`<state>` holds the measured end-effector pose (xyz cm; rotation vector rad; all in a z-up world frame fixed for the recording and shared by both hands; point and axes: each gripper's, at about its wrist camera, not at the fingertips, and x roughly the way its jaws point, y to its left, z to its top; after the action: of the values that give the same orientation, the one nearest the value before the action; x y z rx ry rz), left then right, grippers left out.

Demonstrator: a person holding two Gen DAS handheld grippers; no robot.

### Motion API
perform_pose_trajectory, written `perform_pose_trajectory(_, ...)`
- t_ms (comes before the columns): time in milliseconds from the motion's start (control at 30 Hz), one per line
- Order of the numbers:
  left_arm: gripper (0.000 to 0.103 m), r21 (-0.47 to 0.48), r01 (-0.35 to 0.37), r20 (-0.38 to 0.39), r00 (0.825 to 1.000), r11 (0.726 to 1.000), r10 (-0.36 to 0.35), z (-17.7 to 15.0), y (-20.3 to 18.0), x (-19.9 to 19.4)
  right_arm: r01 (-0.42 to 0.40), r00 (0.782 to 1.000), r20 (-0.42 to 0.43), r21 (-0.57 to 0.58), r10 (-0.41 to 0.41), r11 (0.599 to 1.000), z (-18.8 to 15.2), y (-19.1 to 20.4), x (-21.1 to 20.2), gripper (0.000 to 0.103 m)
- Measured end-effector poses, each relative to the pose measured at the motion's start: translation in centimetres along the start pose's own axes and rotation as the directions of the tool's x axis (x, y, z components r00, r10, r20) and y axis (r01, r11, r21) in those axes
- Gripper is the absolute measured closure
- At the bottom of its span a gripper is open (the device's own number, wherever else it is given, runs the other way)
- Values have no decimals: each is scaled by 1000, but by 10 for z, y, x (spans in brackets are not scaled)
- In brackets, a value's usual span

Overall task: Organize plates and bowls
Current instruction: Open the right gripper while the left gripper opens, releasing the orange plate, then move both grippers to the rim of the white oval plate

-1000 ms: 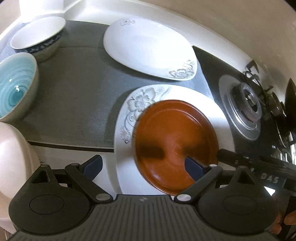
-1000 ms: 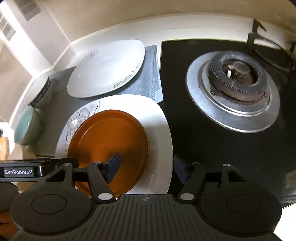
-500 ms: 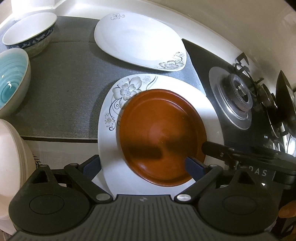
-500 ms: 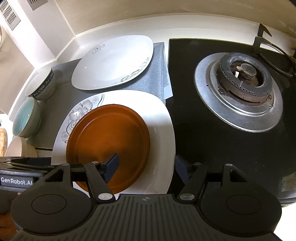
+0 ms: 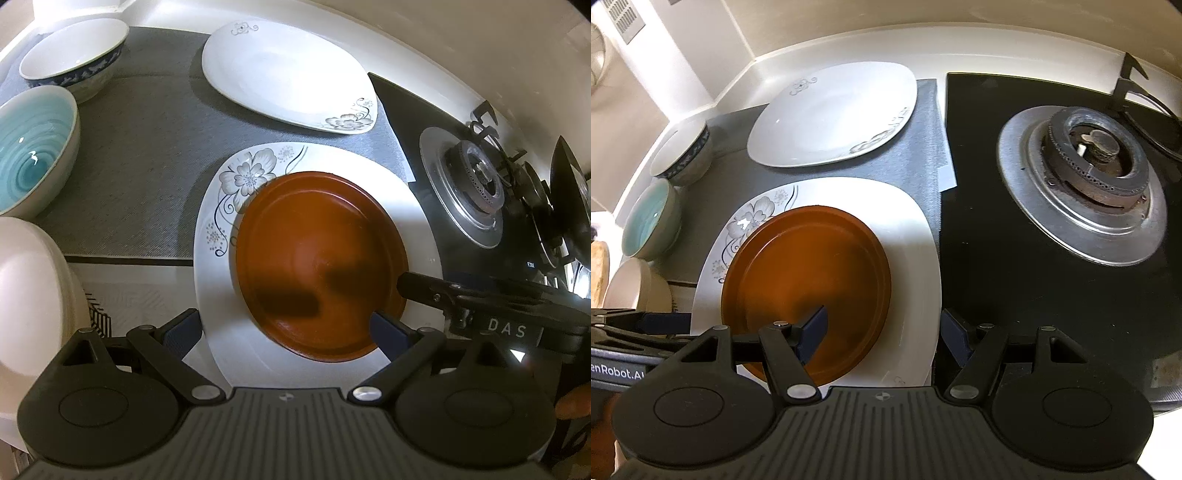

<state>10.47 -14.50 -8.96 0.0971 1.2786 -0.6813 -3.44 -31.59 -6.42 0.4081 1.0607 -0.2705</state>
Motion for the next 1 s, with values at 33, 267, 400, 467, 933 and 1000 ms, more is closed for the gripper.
perform_pose_trajectory(33,4,-1,0,-1,1000,1000,0,0,0,-1,-11,1000,-2,3,11,1000,1,-2,0,33)
perform_pose_trajectory(267,0,3,-58,57,997,998,58,10,1,-18,-26,998,50,59,24,998,13,-22,-15,27)
perform_pose_trajectory(400,0,-16,-88,90,992,996,89,27,1,-23,-50,993,112,90,40,995,29,-31,-24,22)
perform_pose_trajectory(467,0,-29,-99,105,989,995,102,39,1,-23,-54,988,151,87,40,995,39,-32,-25,22)
perform_pose_trajectory(933,0,-177,-153,213,959,972,190,135,18,-2,-242,951,224,114,213,963,113,-35,37,22)
perform_pose_trajectory(1000,0,-199,-148,201,961,969,188,144,22,7,-248,953,210,124,219,961,118,-34,48,22)
